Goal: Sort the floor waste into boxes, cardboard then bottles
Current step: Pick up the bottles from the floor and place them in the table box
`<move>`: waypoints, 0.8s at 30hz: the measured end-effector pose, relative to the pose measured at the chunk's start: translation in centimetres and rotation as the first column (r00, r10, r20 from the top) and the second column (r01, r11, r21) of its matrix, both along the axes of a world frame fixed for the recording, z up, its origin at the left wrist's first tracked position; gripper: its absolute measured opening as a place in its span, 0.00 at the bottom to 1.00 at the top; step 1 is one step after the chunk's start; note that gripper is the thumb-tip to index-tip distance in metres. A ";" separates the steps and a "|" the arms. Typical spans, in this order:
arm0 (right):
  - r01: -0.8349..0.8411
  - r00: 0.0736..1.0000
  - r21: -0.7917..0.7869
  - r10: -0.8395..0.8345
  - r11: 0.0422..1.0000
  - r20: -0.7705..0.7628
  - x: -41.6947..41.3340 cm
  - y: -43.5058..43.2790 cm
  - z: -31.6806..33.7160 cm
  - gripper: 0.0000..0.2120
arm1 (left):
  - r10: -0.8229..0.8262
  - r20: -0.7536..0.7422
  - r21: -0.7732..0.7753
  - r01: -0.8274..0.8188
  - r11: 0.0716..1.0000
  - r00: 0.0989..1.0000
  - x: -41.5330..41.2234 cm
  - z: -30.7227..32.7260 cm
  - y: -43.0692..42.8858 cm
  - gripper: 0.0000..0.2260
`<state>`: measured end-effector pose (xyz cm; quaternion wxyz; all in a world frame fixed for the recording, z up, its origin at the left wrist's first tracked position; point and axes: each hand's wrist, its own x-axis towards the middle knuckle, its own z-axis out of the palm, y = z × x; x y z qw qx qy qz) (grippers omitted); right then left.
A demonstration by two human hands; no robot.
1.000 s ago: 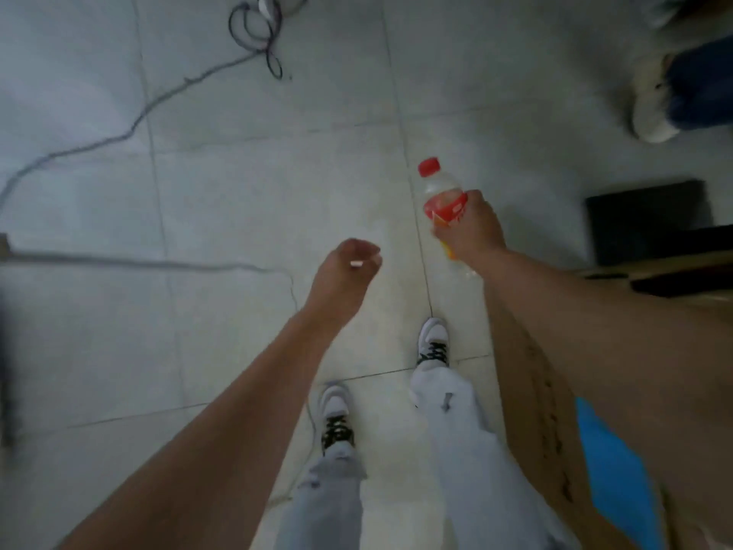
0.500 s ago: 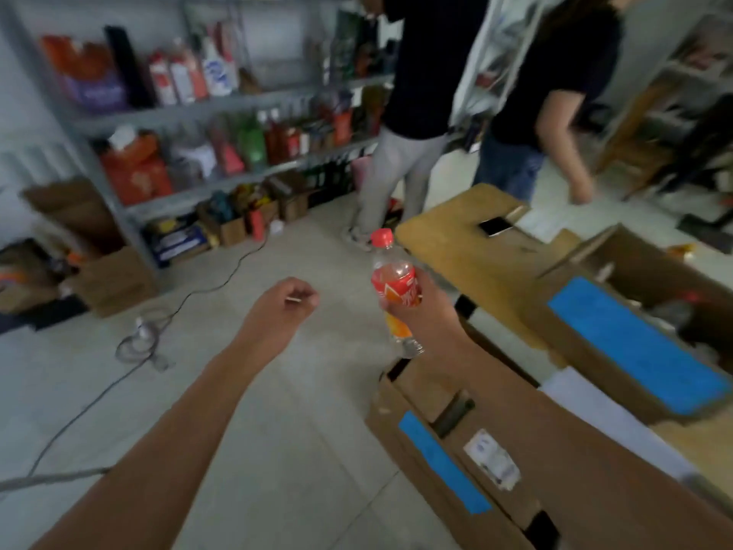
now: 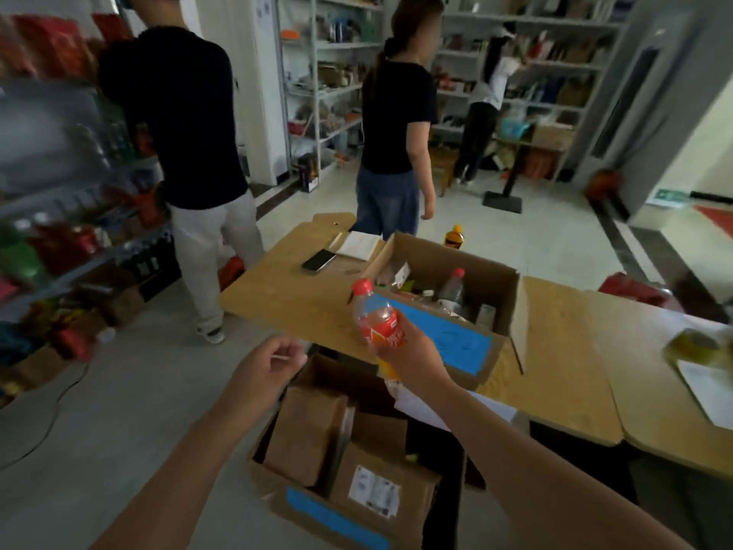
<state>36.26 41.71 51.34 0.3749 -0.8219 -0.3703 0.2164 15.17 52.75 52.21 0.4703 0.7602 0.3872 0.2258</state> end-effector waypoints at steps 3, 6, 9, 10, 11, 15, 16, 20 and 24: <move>0.040 0.999 0.064 -0.038 0.997 -0.031 6.8 -0.9 -0.3 0.18 | -0.044 -0.062 -0.013 0.043 0.999 0.997 6.8 -0.8 -1.1 0.04; 0.160 0.986 0.156 -0.150 0.975 -0.079 14.4 -0.8 0.2 0.09 | -0.069 -0.129 0.010 0.071 0.997 0.989 13.8 -1.6 -1.3 0.07; 0.310 0.951 0.229 -0.306 0.923 -0.053 22.0 0.1 0.5 0.16 | -0.089 -0.204 0.056 0.102 0.993 0.975 20.9 -2.7 -0.9 0.12; 0.341 0.939 0.212 -0.342 0.916 -0.033 24.2 0.6 0.3 0.22 | -0.098 -0.231 0.083 0.120 0.989 0.968 23.1 -3.2 -0.8 0.14; 0.359 0.932 0.167 -0.361 0.918 -0.018 26.0 1.2 -0.1 0.27 | -0.108 -0.261 0.112 0.142 0.984 0.959 25.1 -3.6 -0.6 0.15; 0.296 0.955 -0.272 -0.283 0.916 0.086 29.8 3.3 -4.4 0.36 | -0.144 -0.412 0.190 0.240 0.952 0.900 31.8 -5.3 0.3 0.21; 0.286 0.958 -0.359 -0.263 0.888 0.113 29.8 3.4 -5.9 0.36 | -0.148 -0.445 0.185 0.252 0.950 0.883 32.9 -5.8 0.9 0.23; 0.224 0.974 -0.478 -0.182 0.849 0.134 29.9 3.0 -10.3 0.15 | -0.187 -0.623 0.235 0.410 0.881 0.759 35.0 -8.7 2.8 0.24; 0.162 0.987 -0.499 -0.130 0.852 0.097 29.8 3.1 -11.2 0.09 | -0.177 -0.570 0.254 0.376 0.891 0.803 34.7 -8.9 2.7 0.23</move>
